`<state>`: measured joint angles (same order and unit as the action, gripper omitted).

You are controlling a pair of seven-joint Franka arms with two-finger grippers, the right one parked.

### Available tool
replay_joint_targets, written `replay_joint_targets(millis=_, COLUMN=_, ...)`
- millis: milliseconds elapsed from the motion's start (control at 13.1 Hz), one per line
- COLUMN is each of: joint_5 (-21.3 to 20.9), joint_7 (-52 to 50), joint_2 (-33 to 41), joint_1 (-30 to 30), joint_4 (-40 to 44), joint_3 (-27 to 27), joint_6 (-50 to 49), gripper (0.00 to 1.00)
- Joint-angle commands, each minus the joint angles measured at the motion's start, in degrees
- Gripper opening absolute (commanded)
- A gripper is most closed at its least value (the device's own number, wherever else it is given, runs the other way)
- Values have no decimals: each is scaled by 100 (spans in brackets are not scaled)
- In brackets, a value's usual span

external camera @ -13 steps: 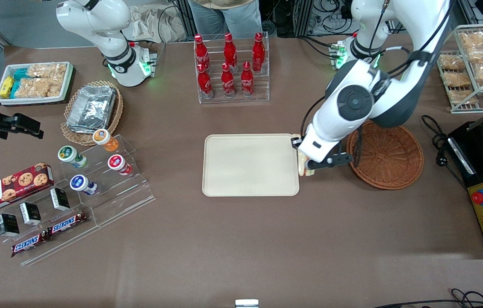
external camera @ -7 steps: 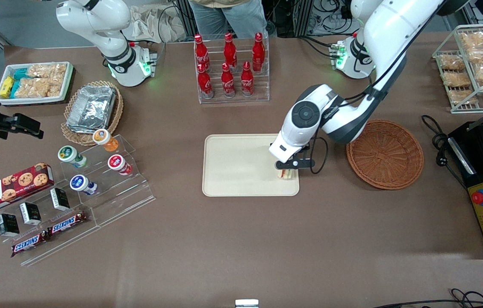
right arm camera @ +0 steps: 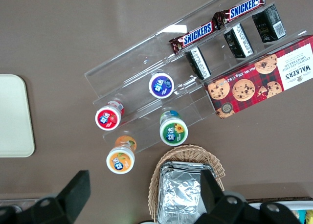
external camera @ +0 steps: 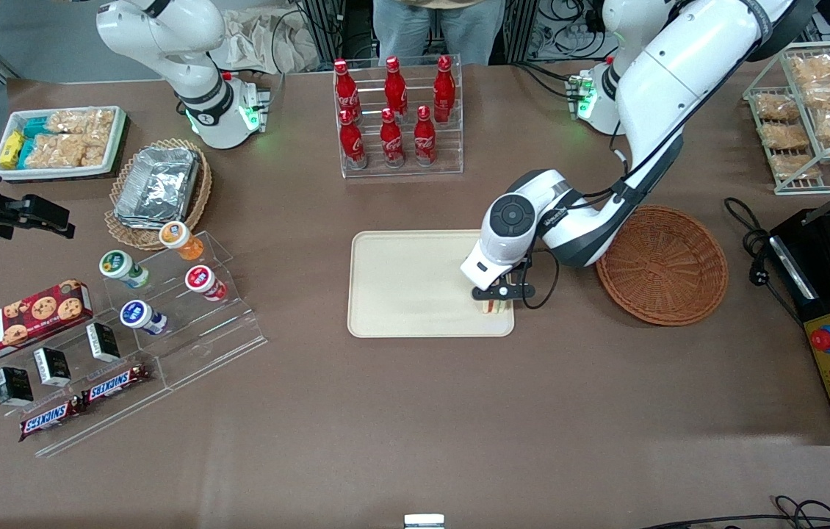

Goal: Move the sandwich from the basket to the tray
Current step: 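Carry the sandwich to the white tray and lower it onto it, then open the left gripper and withdraw it back past the basket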

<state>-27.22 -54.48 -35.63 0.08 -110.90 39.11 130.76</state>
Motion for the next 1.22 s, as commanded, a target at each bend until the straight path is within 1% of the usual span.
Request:
replay_joint_targets(millis=0, joint_5=-161, joint_7=-141, joint_2=-85, joint_1=-34, joint_4=287, joint_3=-9, joint_6=-59, gripper=100)
replay_joint_targets(millis=76, joint_5=-91, joint_7=-176, joint_2=11, joint_1=-17, joint_4=427, joint_3=26, joint_6=-364, gripper=100)
replay_joint_targets(millis=152, joint_5=-20, joint_7=-177, joint_2=143, joint_1=-17, joint_4=820, joint_3=52, joint_6=-950, gripper=100)
replay_joint_targets(millis=229, joint_5=215, joint_7=-116, joint_2=196, joint_1=0, joint_4=1346, joint_3=166, joint_6=-1600, gripper=100)
replay_joint_targets(millis=381, joint_5=699, joint_7=260, joint_2=258, joint_1=53, joint_4=2453, joint_3=193, joint_6=-2883, gripper=100)
replay_joint_targets(millis=457, joint_5=744, joint_7=611, joint_2=336, joint_1=132, joint_4=2798, joint_3=193, joint_6=-3298, gripper=100)
replay_joint_targets(millis=533, joint_5=754, joint_7=893, joint_2=468, joint_1=333, joint_4=2888, joint_3=193, joint_6=-3433, gripper=100)
replay_joint_targets(millis=610, joint_5=884, joint_7=1261, joint_2=643, joint_1=622, joint_4=2889, joint_3=202, joint_6=-3452, gripper=100)
replay_joint_targets(millis=686, joint_5=1147, joint_7=1769, joint_2=836, joint_1=894, joint_4=2889, joint_3=193, joint_6=-3469, gripper=100)
replay_joint_targets(millis=762, joint_5=1254, joint_7=2105, joint_2=977, joint_1=1141, joint_4=2881, joint_3=184, joint_6=-3478, gripper=100)
replay_joint_targets(millis=990, joint_5=1272, joint_7=2223, joint_2=1163, joint_1=1389, joint_4=2916, joint_3=176, joint_6=-3469, gripper=100)
replay_joint_targets(millis=1143, joint_5=1272, joint_7=2319, joint_2=1207, joint_1=1696, joint_4=2916, joint_3=202, joint_6=-3452, gripper=100)
